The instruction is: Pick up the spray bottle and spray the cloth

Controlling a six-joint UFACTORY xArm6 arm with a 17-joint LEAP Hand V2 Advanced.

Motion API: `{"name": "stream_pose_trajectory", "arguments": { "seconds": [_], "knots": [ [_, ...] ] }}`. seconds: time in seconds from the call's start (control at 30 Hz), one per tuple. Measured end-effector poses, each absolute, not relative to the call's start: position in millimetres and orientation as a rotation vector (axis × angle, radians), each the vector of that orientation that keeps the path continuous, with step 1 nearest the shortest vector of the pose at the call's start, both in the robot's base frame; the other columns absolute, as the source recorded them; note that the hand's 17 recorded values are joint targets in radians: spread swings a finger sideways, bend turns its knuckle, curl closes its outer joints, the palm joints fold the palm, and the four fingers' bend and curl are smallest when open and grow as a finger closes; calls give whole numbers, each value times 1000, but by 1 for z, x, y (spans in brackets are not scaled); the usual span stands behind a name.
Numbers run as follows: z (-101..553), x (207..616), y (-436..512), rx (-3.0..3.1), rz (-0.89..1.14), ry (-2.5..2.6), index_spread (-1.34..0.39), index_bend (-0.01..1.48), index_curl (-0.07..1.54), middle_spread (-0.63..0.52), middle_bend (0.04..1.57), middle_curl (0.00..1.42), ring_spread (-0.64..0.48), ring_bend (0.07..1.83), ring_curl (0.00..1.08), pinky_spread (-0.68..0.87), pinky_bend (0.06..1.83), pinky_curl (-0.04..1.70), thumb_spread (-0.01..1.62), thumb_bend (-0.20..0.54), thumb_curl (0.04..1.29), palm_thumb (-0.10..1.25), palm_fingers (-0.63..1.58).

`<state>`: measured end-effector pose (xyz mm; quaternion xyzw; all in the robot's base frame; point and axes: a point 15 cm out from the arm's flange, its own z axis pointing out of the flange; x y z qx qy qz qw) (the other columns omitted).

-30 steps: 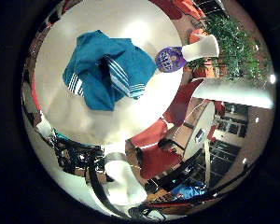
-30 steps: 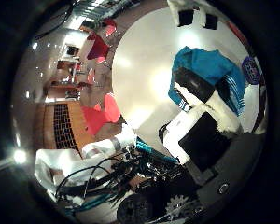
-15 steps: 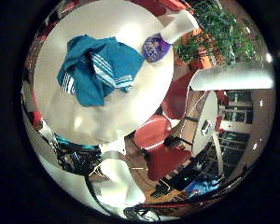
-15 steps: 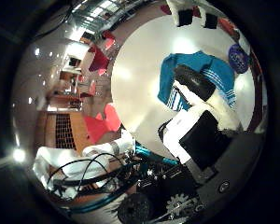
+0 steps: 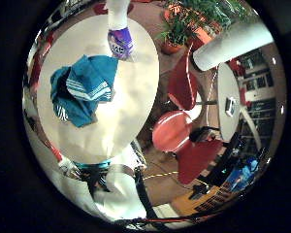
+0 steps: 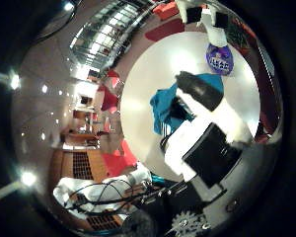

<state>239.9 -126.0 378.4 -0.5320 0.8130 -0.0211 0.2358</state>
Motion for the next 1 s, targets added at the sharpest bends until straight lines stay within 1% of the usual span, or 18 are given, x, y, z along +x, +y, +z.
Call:
{"name": "stream_pose_trajectory", "arguments": {
  "seconds": [0.1,0.2,0.27,0.37,0.6,1.0],
  "knots": [
    [362,238,-146,-1334,-43,2177,-285,130,364,-56,306,448,116,415,224,350,349,228,1161,-31,289,625,353],
    [342,230,-170,-1234,-47,2143,-224,125,310,66,220,407,179,425,230,364,470,268,1112,-34,282,566,201],
    [327,224,-183,-1184,-35,2120,-199,125,287,130,197,389,202,425,230,368,499,277,1087,-35,278,530,128],
    [303,218,-197,-1119,-1,2087,-184,146,270,185,192,365,229,414,229,368,510,284,1055,-29,274,479,56],
    [297,241,-228,-974,-75,1936,-171,149,265,207,200,343,236,402,232,364,491,285,1035,-25,277,456,39],
    [277,263,-258,-792,-65,1804,-117,147,256,218,227,343,239,425,247,365,460,289,1044,-25,280,460,62]
  ]
}}
